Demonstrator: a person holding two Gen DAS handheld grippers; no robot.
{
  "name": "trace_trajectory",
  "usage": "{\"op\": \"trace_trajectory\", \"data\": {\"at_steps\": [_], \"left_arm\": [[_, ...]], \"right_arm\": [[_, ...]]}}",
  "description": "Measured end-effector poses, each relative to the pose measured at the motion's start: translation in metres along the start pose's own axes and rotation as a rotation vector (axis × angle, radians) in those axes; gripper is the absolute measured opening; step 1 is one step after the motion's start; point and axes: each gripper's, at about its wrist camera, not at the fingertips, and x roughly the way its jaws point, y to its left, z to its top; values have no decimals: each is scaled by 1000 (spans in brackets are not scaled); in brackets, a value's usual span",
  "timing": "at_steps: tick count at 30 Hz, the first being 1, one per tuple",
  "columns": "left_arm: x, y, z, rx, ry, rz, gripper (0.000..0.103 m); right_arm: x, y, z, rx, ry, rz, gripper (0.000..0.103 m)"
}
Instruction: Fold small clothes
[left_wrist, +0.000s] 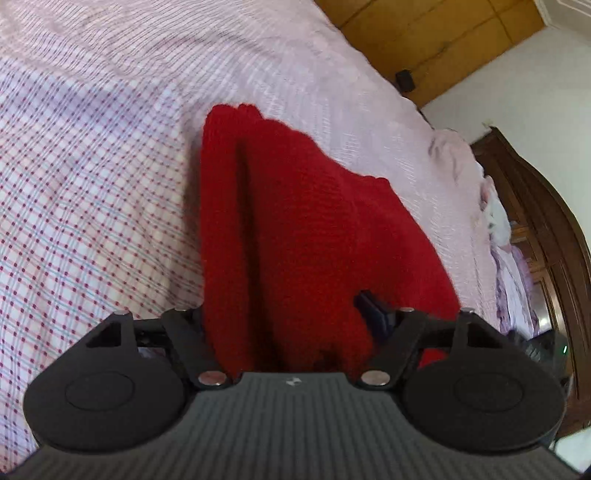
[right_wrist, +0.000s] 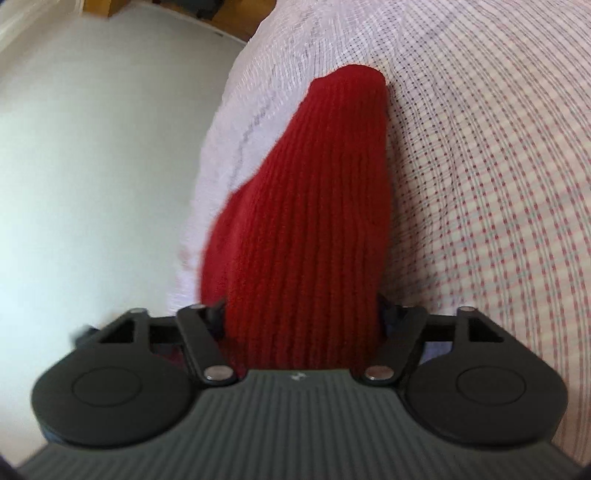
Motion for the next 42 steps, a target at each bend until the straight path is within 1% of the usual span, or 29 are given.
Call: {"op": "trace_trajectory", "data": {"at_steps": [1, 3, 7, 9, 13, 15, 17, 18, 19, 21, 23, 25, 28, 30, 33, 35, 37, 39, 40, 42], "left_arm": [[-5, -5, -4, 1, 4, -11, 76], [-14, -17, -14, -4, 21, -20, 76], [-35, -43, -49, -20, 62, -64, 76], [-47, -60, -76, -7, 74, -84, 76], [-61, -87, -132, 51, 104, -118, 76], [-61, -92, -159, 79, 112, -97, 76], [-58, -95, -179, 114, 115, -21, 76], [-59, -93, -188, 120, 112, 9, 77], [-58, -92, -194, 123, 106, 16, 78], [-60, -92, -204, 124, 87, 42, 78], [-68, -101, -213, 164, 52, 87, 79], [-72, -112, -218, 214, 22, 131, 79], [-75, -130, -223, 308, -28, 195, 79], [-75, -135, -220, 315, -38, 212, 79], [-73, -134, -219, 289, -40, 212, 80], [-79, -126, -221, 297, -45, 223, 83], [-75, -129, -223, 324, -50, 253, 85], [-69, -126, -218, 338, -50, 280, 87], [-67, -125, -219, 338, -48, 290, 89], [-59, -118, -211, 326, -51, 295, 92]], "right_arm": [[-8, 5, -1, 5, -1, 5, 70], [-25, 19, -6, -24, -3, -7, 70], [-74, 35, -22, -71, 5, -30, 69], [-103, 38, -36, -75, 12, -66, 69], [-153, 39, -70, -56, 35, -161, 70], [-165, 30, -88, -61, 49, -218, 70], [-163, 15, -104, -88, 65, -294, 71], [-161, 6, -112, -110, 57, -333, 73], [-156, 0, -115, -129, 42, -350, 74], [-152, -8, -123, -180, -12, -347, 78], [-147, -5, -129, -231, -63, -346, 79], [-141, 3, -133, -271, -92, -357, 80], [-149, 9, -141, -296, -131, -357, 80], [-161, 12, -150, -328, -178, -363, 80], [-173, 10, -168, -391, -284, -388, 79], [-175, 12, -172, -410, -325, -400, 79], [-167, 2, -172, -367, -294, -376, 78], [-150, -15, -164, -278, -234, -338, 79], [-143, -25, -163, -247, -223, -314, 79], [-137, -38, -162, -190, -228, -253, 80]]}}
